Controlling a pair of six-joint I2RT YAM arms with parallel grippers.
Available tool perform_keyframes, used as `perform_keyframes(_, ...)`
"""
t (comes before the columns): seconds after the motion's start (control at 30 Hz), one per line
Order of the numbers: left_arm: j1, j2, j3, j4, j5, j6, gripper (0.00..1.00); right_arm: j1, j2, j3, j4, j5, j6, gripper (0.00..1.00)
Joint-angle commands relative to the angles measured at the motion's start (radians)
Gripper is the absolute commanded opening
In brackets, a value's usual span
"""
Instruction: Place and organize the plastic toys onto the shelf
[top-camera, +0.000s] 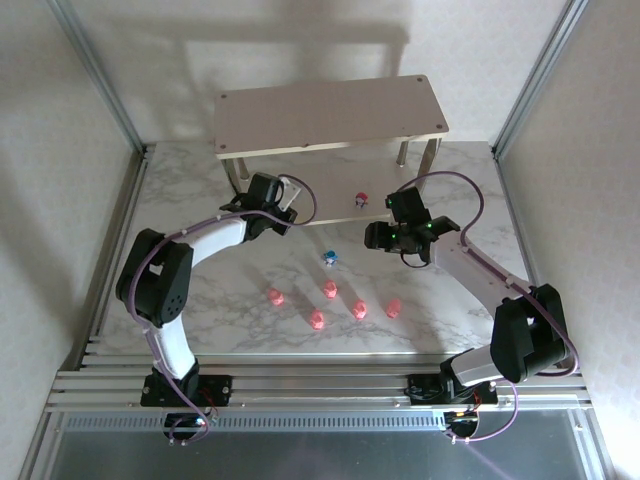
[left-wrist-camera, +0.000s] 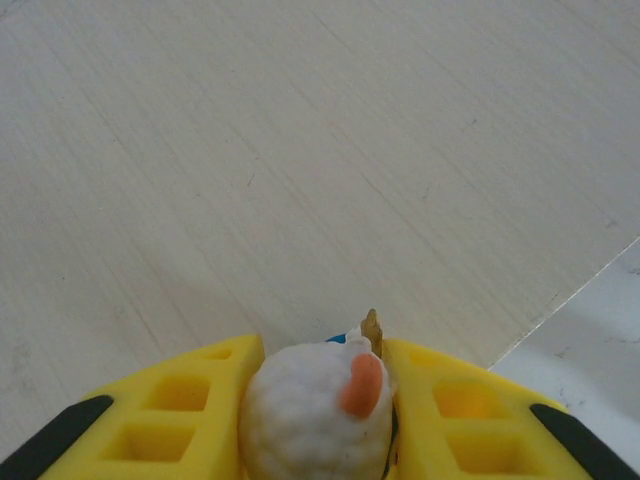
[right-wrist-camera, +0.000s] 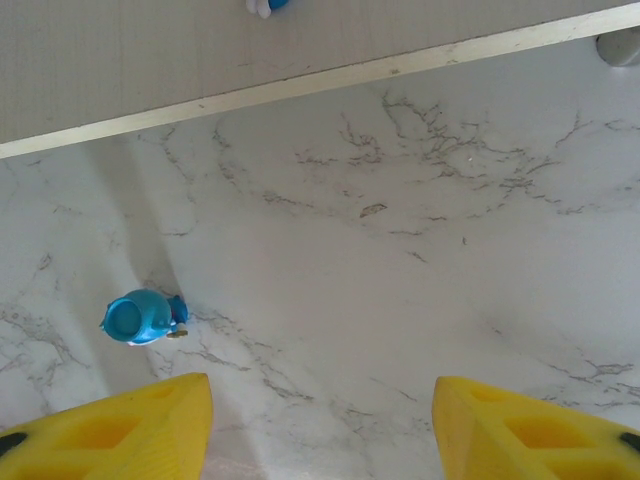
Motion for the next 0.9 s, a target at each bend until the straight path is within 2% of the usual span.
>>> perform_keyframes(0.0, 0.011, 0.024, 0.033, 0.001, 0.023, 0.019, 0.21, -0.007, 0.012, 0.029, 0.016, -0.018, 0.01, 0.61)
perform_keyframes(0.27, 0.012, 0.032, 0.039, -0.003, 0.018, 0.017, 0.29, -0.007, 0.015, 0.03, 0.017, -0.017, 0.012, 0.61)
perform_keyframes(0.87, 0.014, 0.014, 0.039, -0.008, -0.002, 0.013, 0.4, -0.007, 0.014, 0.035, 0.017, -0.021, 0.018, 0.61)
